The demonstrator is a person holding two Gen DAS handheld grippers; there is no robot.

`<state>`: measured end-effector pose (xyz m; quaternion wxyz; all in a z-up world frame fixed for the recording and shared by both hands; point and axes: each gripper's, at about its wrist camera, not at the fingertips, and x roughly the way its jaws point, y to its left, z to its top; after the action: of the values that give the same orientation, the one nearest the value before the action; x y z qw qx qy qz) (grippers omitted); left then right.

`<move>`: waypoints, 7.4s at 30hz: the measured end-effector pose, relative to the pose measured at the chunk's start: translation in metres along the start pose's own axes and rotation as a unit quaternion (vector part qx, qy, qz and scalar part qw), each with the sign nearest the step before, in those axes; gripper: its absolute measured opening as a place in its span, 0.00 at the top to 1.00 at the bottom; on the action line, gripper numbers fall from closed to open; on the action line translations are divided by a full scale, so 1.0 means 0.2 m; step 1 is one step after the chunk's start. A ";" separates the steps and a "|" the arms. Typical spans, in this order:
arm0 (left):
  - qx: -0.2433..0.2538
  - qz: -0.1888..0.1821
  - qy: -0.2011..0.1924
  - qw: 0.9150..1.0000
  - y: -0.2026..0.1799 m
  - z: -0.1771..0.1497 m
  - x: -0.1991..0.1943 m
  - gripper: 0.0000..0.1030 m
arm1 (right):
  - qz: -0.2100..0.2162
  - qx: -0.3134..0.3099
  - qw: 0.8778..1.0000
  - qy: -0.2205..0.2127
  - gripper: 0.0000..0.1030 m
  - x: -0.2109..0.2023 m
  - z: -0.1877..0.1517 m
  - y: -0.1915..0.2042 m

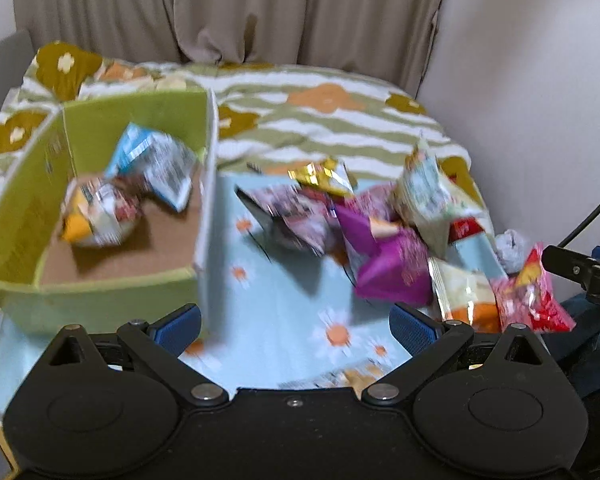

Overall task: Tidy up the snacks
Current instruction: 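Return left tool to pile and grasp potato-chip bag while right tool grasps pink bag, then carry potato-chip bag and pink bag into the box and release, then return left tool to pile and grasp purple bag while right tool grasps pale green bag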

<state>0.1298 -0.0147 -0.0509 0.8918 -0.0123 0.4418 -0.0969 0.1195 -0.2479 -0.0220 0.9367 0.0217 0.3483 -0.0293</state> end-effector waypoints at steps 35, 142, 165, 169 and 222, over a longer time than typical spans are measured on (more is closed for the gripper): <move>-0.031 0.031 0.143 0.989 -0.18 -0.31 0.51 0.28 | -0.002 -0.011 0.995 0.097 0.00 0.48 -0.36 -0.32; -0.086 0.101 -0.045 0.990 1.22 0.18 -0.02 0.00 | 0.198 0.019 0.977 0.072 0.00 0.57 0.24 1.40; 0.024 0.016 -0.107 0.994 0.95 0.36 -0.23 0.00 | 0.106 0.053 0.992 -0.033 0.00 0.06 0.35 1.10; 0.045 -0.006 -0.106 0.993 0.82 0.39 -0.20 0.00 | 0.078 0.062 0.994 -0.044 0.00 0.01 0.35 0.92; 0.063 -0.019 0.015 0.998 -0.50 0.22 0.77 0.02 | 0.178 -0.098 0.977 0.068 0.37 0.93 0.19 -0.06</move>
<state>0.2389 -0.1443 -0.1335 0.8820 0.0369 0.4477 -0.1421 0.2847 -0.2704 -0.1147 0.8988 -0.0067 0.4027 0.1733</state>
